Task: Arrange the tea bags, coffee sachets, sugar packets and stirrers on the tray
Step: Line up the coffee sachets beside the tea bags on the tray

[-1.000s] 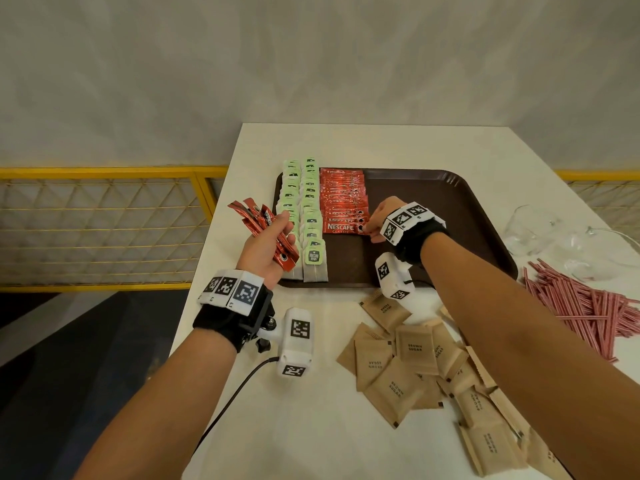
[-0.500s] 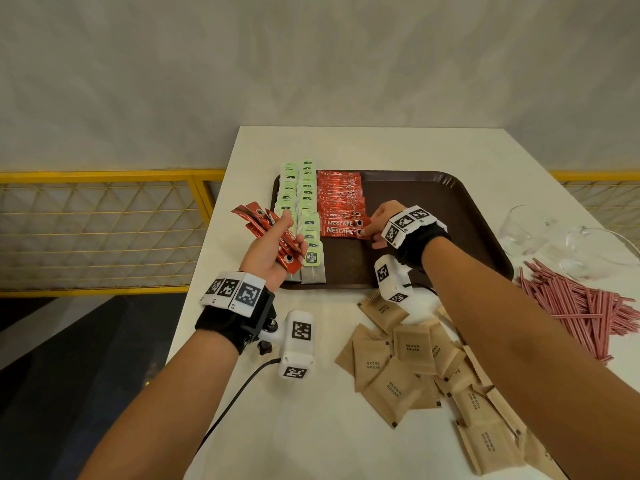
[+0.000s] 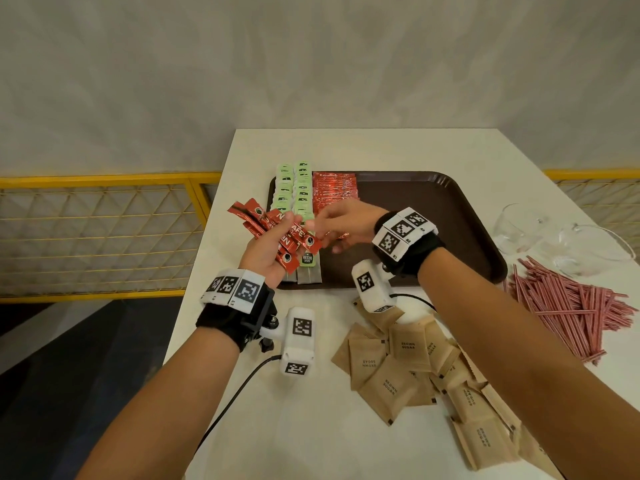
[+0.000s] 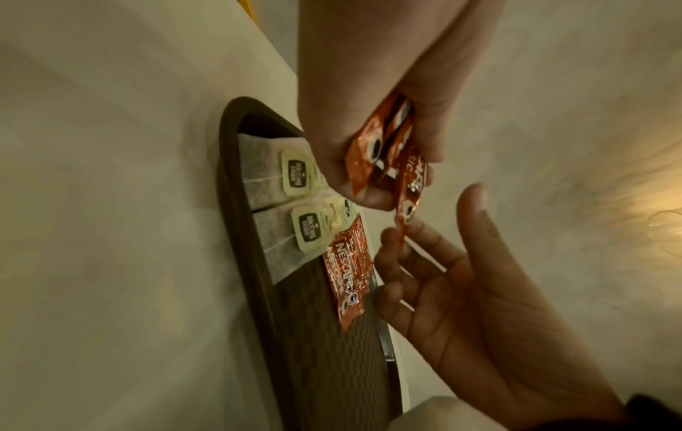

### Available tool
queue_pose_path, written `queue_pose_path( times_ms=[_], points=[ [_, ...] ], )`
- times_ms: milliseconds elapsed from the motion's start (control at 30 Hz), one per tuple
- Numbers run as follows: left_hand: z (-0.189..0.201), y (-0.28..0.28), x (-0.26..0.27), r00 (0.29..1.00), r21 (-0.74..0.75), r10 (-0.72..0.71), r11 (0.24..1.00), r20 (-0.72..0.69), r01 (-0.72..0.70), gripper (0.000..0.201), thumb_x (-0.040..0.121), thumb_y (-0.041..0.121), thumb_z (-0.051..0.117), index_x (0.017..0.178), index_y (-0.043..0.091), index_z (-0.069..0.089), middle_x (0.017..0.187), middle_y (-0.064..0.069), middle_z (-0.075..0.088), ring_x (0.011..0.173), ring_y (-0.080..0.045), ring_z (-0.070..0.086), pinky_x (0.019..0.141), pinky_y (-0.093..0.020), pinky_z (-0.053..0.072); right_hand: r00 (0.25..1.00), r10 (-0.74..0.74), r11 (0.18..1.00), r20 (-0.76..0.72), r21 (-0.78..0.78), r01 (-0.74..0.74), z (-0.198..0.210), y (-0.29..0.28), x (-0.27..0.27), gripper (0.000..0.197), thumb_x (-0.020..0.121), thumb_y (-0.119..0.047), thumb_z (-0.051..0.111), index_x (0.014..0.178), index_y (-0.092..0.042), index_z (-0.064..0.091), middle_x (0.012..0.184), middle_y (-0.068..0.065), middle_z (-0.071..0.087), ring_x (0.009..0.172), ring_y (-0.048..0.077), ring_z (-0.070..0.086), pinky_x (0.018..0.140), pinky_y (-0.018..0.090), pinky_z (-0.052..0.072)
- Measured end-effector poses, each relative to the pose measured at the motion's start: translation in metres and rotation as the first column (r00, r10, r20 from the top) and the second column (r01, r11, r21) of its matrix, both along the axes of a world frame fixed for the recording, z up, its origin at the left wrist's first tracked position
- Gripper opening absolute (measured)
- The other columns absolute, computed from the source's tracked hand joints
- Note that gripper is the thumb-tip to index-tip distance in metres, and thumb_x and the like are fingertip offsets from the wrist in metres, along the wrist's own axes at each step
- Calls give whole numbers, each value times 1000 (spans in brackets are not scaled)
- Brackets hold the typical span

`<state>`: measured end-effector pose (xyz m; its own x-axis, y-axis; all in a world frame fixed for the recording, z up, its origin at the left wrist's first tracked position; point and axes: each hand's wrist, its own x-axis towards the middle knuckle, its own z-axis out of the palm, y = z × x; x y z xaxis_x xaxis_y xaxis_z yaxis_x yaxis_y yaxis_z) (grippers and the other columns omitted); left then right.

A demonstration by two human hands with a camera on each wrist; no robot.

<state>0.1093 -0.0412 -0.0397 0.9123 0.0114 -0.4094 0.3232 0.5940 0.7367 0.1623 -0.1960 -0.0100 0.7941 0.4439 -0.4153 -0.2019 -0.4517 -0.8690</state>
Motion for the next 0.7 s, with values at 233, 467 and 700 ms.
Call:
queue_pose_path(
  times_ms=[233,467,700],
  points=[
    [9,0,-2,995,-103,82,992,50,-76,9,94,15,53,97,14,61,85,-2,67,70,-11,67,62,-24,54,999,50,989,-16,141,-47,-6,0,-5,6,83,1,64,83,-4,60,73,10,60,60,14,56,53,17,51],
    [7,9,0,986,-58,153,987,63,-150,11,88,11,63,98,8,63,88,-9,69,68,-11,66,59,-21,55,996,-85,970,-24,228,88,-8,-30,-7,11,83,4,62,87,-6,65,75,3,65,62,11,58,63,19,54],
    [4,-6,-1,992,31,124,992,14,-124,13,81,5,69,93,4,65,107,-16,68,79,-18,67,63,-22,57,990,-133,934,-51,327,142,-1,-33,-9,23,84,10,57,98,-6,66,97,14,57,85,18,61,69,20,57]
  ],
)
